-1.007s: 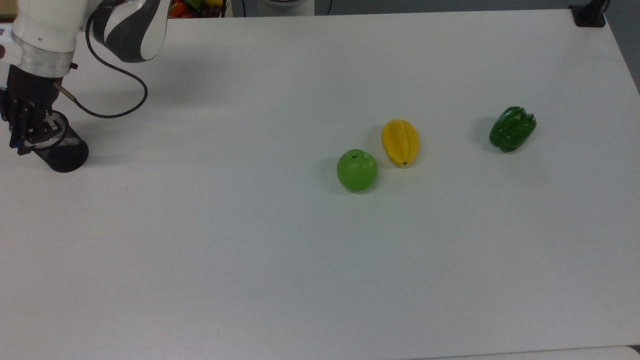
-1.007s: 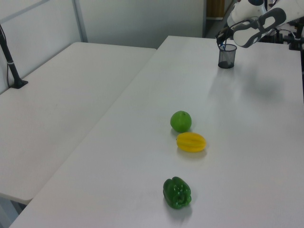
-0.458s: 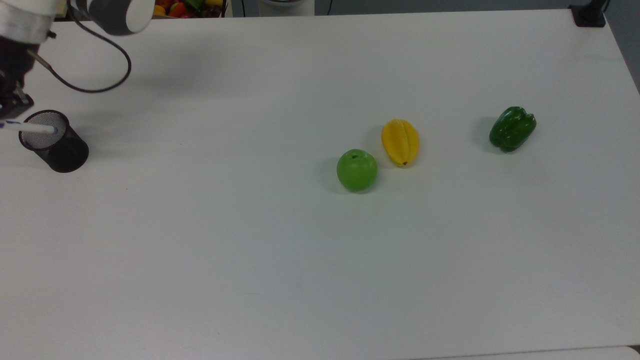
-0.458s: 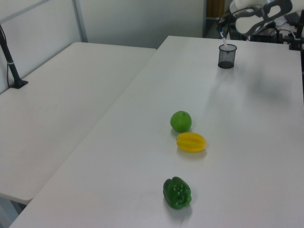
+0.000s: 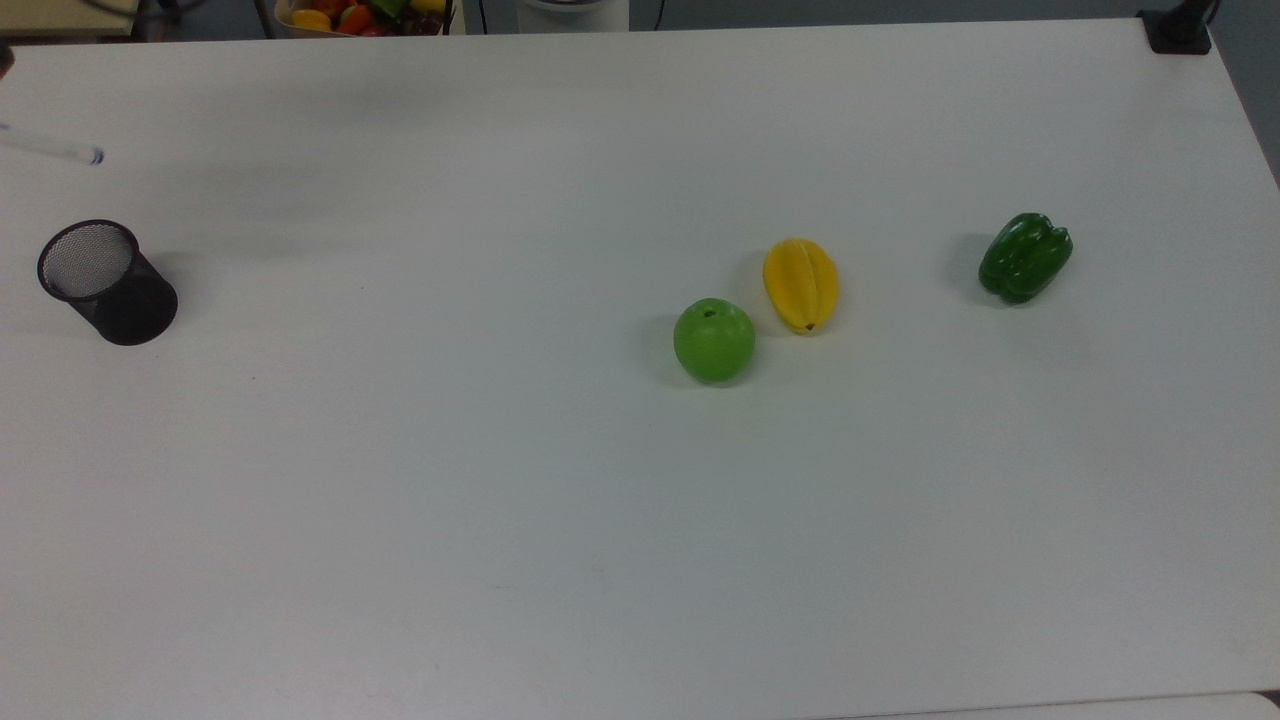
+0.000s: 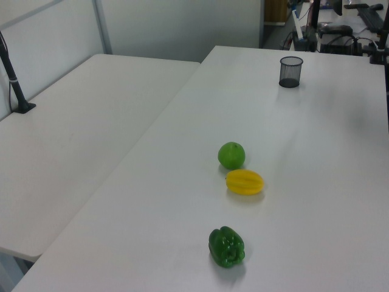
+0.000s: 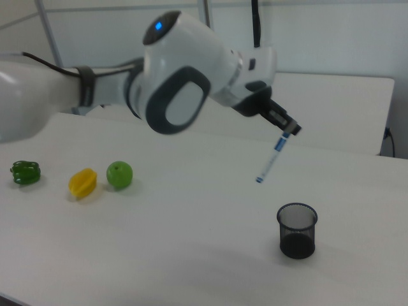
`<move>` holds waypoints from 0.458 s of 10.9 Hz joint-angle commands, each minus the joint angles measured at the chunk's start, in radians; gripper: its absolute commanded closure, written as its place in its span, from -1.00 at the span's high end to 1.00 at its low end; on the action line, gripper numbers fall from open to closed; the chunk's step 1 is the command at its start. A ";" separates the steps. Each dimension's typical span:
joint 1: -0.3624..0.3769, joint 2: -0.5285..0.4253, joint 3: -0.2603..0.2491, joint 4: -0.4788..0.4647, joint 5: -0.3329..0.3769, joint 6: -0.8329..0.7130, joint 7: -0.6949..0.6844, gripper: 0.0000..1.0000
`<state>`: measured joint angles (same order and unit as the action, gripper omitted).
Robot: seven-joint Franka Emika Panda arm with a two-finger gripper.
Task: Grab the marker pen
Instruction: 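Lift the marker up out of the pen cup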
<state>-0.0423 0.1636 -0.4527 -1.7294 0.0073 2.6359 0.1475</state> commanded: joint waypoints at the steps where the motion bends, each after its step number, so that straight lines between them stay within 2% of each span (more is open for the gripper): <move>1: 0.035 -0.157 0.061 -0.030 0.046 -0.247 -0.037 -1.00; 5: 0.032 -0.185 0.233 0.027 0.137 -0.626 -0.173 -1.00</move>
<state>-0.0088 -0.0127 -0.3007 -1.7152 0.0968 2.1717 0.0650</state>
